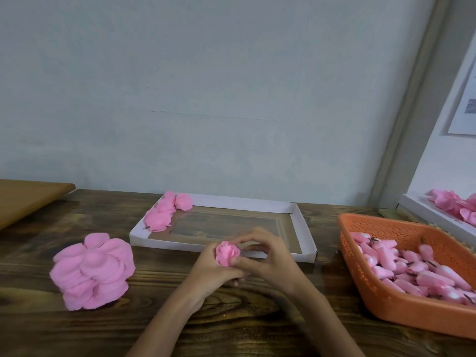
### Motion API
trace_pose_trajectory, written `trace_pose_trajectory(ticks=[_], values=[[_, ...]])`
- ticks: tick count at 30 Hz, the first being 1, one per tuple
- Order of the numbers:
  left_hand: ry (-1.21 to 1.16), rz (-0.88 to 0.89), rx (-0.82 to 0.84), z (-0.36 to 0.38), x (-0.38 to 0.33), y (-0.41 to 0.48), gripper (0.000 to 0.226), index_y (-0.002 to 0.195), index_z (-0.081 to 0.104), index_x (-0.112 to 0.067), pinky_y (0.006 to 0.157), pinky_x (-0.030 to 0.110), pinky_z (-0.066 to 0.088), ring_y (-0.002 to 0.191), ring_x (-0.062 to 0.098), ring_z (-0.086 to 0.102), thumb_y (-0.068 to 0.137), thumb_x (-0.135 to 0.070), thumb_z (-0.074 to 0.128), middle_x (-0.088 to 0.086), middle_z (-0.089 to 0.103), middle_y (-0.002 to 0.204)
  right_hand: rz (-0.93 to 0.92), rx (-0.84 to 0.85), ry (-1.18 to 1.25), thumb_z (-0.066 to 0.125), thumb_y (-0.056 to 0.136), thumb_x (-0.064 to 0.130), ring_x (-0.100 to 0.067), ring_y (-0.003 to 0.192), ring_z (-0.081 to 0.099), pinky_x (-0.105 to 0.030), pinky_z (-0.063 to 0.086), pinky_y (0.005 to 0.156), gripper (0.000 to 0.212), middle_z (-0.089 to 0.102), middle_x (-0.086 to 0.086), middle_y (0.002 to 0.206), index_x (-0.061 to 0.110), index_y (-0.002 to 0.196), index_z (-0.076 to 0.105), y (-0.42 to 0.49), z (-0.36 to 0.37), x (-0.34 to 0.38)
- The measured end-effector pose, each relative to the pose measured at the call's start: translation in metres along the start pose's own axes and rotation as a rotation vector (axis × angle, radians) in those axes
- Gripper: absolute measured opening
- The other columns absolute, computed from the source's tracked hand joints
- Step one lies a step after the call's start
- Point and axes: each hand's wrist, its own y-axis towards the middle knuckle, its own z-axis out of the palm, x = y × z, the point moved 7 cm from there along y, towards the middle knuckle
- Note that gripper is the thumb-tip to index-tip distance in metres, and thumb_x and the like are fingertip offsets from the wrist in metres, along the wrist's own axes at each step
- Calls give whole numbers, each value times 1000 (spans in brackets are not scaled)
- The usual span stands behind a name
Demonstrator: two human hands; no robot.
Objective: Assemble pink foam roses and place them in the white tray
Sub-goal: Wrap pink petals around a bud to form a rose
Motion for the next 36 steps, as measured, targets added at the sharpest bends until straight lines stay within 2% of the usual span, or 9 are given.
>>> trace_pose_trajectory(ticks=[5, 10, 15, 18, 20, 23, 26, 31, 36], values=[[55, 58, 18, 2, -7, -1, 37, 108, 72, -8, 58, 32, 59, 65, 24, 69, 73, -7, 84, 22, 72, 81, -4, 26, -38, 82, 89, 33, -16, 115, 65, -38, 60, 94, 29, 70, 12, 118, 29, 117, 77, 0, 2, 1], [61, 29, 13, 3, -7, -4, 33, 111, 74, -15, 55, 27, 55, 63, 18, 66, 81, -9, 84, 8, 73, 75, 3, 71, -98, 76, 94, 37, -7, 122, 59, -24, 55, 98, 24, 60, 23, 123, 36, 118, 76, -2, 7, 1], [29, 21, 6, 2, -11, -6, 21, 98, 74, -4, 57, 31, 56, 60, 20, 67, 81, -12, 85, 11, 70, 68, 93, 46, 47, 77, 92, 42, -11, 125, 59, -34, 55, 103, 31, 60, 18, 128, 42, 123, 70, -4, 9, -5], [-65, 26, -53, 0, -16, -9, 30, 87, 79, -21, 51, 30, 52, 56, 18, 61, 64, -32, 95, 10, 69, 69, 173, -36, 164, 72, 94, 44, -8, 119, 63, -34, 58, 97, 33, 65, 19, 124, 43, 126, 66, -3, 8, -11], [-109, 53, -92, -3, -17, -9, 35, 79, 76, -16, 51, 31, 50, 56, 19, 58, 62, -37, 98, 11, 65, 67, 200, -113, 192, 69, 98, 33, -7, 112, 66, -28, 58, 90, 23, 68, 18, 115, 34, 121, 67, -3, 7, -15], [-210, 99, -172, -10, -17, -8, 40, 69, 65, -15, 65, 35, 54, 67, 22, 62, 55, -33, 98, 11, 62, 71, 237, -192, 275, 62, 103, 11, -14, 101, 68, -26, 57, 82, 10, 72, 6, 101, 16, 109, 68, -2, 12, -17], [-383, 138, -149, -13, -20, -6, 44, 63, 62, -21, 73, 37, 55, 83, 23, 69, 52, -36, 101, 10, 68, 83, 283, -140, 447, 52, 108, 14, -22, 98, 72, -32, 61, 79, 17, 75, -4, 103, 4, 110, 66, -2, 26, -12], [-526, 114, -123, -10, -23, -8, 44, 80, 73, -22, 76, 40, 58, 92, 25, 71, 56, -48, 100, 10, 72, 99, 196, -18, 297, 67, 98, 6, -19, 112, 70, -41, 58, 99, 32, 75, -1, 117, 17, 127, 66, -4, 53, -4], [-498, 114, -109, -2, -25, -12, 57, 83, 68, -19, 86, 38, 59, 100, 25, 70, 48, -48, 103, 16, 73, 111, 142, -206, 250, 72, 94, 13, -19, 110, 71, -48, 58, 96, 31, 75, 1, 115, 26, 122, 68, -6, 59, -5]])
